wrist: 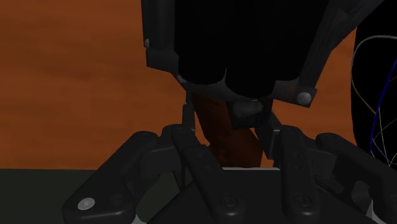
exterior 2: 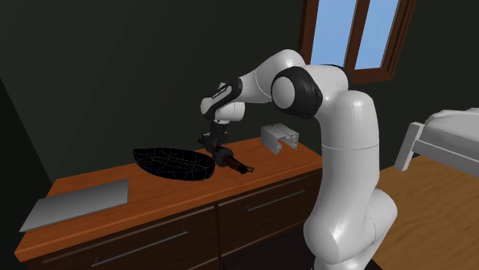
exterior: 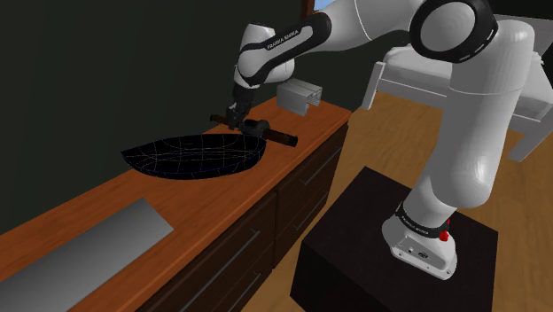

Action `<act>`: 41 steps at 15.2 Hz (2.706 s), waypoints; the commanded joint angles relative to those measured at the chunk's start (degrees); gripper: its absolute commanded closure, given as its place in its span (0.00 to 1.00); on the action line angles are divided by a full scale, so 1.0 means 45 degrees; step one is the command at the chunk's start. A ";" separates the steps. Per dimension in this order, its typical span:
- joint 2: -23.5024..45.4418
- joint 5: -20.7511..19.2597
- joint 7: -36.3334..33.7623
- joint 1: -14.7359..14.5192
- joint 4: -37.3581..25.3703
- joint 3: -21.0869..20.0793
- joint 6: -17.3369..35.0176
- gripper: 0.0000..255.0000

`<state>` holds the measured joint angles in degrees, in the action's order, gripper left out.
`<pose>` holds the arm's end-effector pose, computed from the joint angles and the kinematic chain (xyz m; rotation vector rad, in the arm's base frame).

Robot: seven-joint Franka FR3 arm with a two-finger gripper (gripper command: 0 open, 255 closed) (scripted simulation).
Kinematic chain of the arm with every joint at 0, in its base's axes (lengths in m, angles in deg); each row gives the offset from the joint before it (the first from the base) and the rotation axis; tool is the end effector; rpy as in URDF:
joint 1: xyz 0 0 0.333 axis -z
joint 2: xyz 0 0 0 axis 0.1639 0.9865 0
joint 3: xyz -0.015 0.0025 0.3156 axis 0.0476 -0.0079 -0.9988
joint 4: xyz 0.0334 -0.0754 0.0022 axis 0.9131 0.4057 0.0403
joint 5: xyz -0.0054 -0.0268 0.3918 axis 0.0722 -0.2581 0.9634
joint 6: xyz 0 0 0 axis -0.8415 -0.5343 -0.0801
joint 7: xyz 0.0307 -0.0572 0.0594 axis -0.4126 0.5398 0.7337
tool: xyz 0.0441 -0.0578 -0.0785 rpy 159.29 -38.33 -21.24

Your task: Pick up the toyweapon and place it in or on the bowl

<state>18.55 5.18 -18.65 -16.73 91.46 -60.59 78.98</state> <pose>0.6262 0.1243 0.3823 -2.9007 -0.3591 -0.3159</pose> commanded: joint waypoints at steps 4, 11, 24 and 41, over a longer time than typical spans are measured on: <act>-0.0369 -0.0129 -0.0208 -0.0008 -0.0410 0.0037 -0.0754 1.00; -0.0780 -0.0280 -0.0459 -0.0002 -0.1069 0.0078 -0.1807 1.00; -0.1225 -0.0512 -0.0894 0.0018 -0.2697 0.0131 -0.3850 1.00; 0.1635 -0.2189 -0.5128 -0.2658 -0.7150 -0.0890 -0.4860 1.00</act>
<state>24.78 -4.06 -40.23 -27.64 61.22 -64.35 57.63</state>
